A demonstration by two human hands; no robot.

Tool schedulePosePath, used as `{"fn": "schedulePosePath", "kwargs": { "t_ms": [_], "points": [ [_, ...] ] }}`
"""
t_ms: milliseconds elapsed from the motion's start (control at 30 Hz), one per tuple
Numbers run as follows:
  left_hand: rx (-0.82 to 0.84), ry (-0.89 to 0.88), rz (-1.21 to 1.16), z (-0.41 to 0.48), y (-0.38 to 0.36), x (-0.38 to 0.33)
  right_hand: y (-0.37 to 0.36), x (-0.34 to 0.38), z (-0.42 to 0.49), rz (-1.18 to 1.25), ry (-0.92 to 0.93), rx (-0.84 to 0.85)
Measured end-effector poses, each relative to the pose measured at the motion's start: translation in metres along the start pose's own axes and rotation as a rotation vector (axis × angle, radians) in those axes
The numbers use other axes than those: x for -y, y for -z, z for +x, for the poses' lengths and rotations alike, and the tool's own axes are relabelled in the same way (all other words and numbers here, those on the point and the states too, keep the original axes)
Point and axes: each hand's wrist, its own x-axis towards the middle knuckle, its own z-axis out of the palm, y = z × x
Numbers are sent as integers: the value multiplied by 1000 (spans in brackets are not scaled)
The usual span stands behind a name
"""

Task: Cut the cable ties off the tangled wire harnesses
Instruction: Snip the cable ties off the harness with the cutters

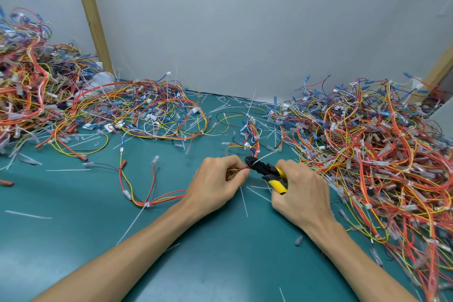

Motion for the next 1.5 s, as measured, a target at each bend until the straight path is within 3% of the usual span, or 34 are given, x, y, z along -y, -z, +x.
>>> {"fn": "schedulePosePath", "kwargs": {
  "t_ms": [1500],
  "points": [
    [-22, 34, -6, 1, 2, -4, 0, -2, 0, -36, 14, -83]
  ]
}}
